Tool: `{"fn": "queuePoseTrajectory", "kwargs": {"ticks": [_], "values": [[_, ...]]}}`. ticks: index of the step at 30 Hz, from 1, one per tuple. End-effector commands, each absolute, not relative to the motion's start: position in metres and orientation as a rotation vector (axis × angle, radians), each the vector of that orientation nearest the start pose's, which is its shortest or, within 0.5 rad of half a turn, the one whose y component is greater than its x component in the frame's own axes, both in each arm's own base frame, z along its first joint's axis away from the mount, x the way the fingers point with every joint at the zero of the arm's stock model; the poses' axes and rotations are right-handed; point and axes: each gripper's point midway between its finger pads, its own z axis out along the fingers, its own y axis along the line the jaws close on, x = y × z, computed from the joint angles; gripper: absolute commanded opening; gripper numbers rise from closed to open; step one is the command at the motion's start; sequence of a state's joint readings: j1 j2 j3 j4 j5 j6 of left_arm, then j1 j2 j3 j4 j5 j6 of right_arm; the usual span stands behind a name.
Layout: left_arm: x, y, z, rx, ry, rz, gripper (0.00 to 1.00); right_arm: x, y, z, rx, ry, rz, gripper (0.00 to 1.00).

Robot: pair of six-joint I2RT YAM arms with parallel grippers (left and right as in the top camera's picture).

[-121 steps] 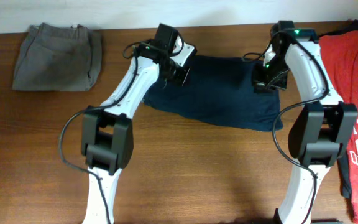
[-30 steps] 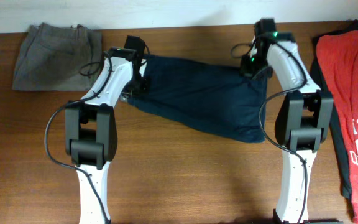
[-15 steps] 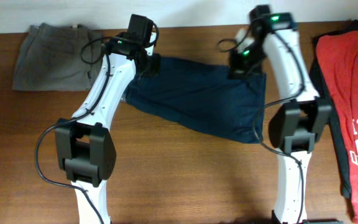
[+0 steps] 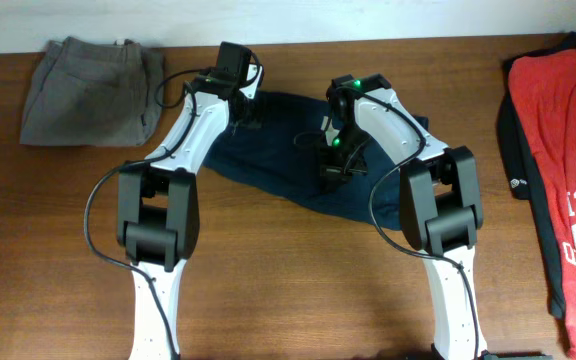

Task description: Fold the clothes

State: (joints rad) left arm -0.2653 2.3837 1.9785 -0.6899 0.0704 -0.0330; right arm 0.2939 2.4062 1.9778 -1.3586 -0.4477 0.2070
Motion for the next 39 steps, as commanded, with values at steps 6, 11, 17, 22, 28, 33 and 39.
{"fn": "queuePoseTrajectory", "kwargs": {"ticks": [6, 11, 17, 22, 28, 33, 39], "values": [[0.57, -0.138, -0.004, 0.331, 2.64, -0.178, 0.18, 0.359, 0.173, 0.009, 0.037, 3.482, 0.507, 0.04], [0.59, -0.117, -0.006, 0.275, 2.586, -0.159, 0.2, 0.353, 0.166, 0.003, 0.072, 3.51, 0.44, 0.04], [0.606, -0.085, 0.007, 0.198, 2.547, -0.041, 0.23, 0.351, 0.143, -0.001, 0.163, 3.526, 0.183, 0.04], [0.607, -0.074, 0.054, 0.173, 2.544, -0.001, 0.23, 0.358, 0.121, 0.002, 0.288, 3.469, -0.066, 0.04], [0.595, -0.068, 0.149, 0.152, 2.488, 0.043, 0.28, 0.37, 0.092, 0.034, 0.38, 3.319, -0.304, 0.04], [0.553, -0.081, 0.166, 0.142, 2.602, -0.042, 0.29, 0.383, 0.113, 0.048, 0.311, 3.276, -0.074, 0.04], [0.486, -0.138, 0.123, 0.27, 2.867, -0.416, 0.27, 0.4, 0.158, 0.05, 0.124, 3.231, 0.346, 0.04]]}}
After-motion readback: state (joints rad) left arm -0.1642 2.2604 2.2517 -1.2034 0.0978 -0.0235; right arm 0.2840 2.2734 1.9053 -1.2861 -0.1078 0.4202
